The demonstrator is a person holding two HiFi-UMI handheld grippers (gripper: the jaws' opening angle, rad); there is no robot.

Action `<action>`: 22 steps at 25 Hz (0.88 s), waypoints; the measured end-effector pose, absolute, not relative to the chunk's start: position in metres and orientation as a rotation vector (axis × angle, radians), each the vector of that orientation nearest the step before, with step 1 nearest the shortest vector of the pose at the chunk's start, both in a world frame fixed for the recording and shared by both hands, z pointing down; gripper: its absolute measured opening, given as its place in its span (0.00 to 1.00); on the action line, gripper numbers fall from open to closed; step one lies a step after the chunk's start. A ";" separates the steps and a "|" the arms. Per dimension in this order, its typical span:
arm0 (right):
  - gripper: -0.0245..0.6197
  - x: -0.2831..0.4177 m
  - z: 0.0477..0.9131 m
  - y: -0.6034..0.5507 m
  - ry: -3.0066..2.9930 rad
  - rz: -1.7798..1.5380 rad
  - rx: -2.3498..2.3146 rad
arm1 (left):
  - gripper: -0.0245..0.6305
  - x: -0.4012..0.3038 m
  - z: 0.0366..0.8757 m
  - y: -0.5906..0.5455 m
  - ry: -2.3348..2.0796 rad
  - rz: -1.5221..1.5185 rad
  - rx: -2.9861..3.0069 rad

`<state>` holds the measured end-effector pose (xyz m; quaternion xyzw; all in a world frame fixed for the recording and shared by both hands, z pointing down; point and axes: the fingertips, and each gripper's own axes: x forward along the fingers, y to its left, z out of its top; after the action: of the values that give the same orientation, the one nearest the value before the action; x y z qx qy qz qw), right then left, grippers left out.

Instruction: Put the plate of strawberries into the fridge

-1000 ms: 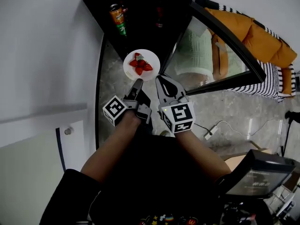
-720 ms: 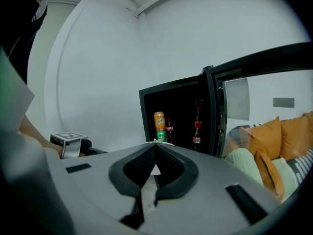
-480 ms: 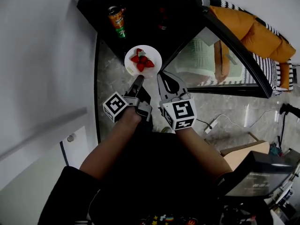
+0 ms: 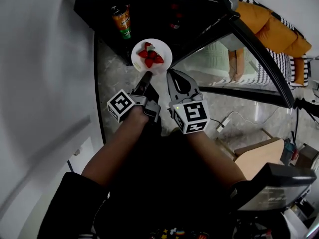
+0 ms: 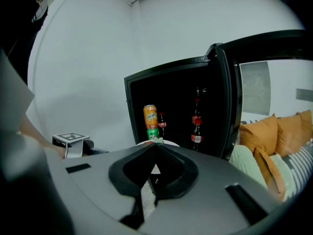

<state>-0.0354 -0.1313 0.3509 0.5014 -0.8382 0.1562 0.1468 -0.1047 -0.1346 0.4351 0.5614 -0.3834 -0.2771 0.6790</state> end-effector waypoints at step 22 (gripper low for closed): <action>0.05 -0.015 0.386 -0.178 -2.477 0.468 1.296 | 0.06 -0.088 0.466 -0.167 -0.957 -0.711 1.231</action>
<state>-0.0148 -0.1779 0.3864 0.4517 -0.8637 0.1630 0.1529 -0.0880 -0.1669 0.4658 0.5430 -0.4219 -0.3136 0.6548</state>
